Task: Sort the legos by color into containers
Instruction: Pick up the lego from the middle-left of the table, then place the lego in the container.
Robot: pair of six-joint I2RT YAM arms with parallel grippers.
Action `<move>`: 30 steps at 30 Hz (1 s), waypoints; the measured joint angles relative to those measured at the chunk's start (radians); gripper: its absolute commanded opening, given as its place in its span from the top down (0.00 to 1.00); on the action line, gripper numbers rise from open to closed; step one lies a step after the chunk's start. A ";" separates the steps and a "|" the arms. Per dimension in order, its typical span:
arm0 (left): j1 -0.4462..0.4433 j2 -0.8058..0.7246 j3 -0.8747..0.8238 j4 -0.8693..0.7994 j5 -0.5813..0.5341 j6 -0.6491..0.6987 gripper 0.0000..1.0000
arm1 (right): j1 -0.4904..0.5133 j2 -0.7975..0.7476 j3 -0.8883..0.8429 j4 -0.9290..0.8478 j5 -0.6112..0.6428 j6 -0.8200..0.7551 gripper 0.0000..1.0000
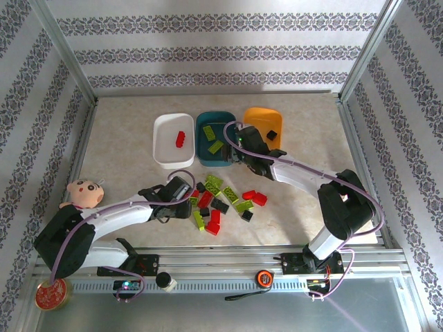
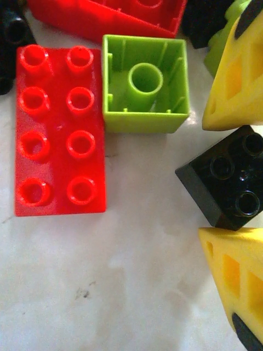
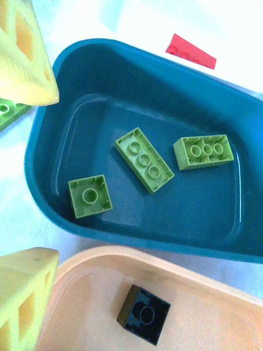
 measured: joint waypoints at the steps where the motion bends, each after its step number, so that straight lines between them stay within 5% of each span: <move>1: -0.002 -0.010 0.000 -0.014 -0.001 0.000 0.56 | -0.003 -0.008 -0.010 0.001 0.001 0.001 0.31; 13: -0.004 -0.079 0.195 -0.127 0.000 0.013 0.57 | -0.053 -0.171 -0.139 0.030 0.009 0.027 0.31; 21: -0.005 0.285 0.531 -0.027 0.051 0.072 0.58 | -0.112 -0.395 -0.291 0.009 0.065 0.054 0.30; 30: -0.005 0.795 1.165 0.038 0.106 0.132 0.58 | -0.126 -0.600 -0.356 -0.053 0.111 0.057 0.30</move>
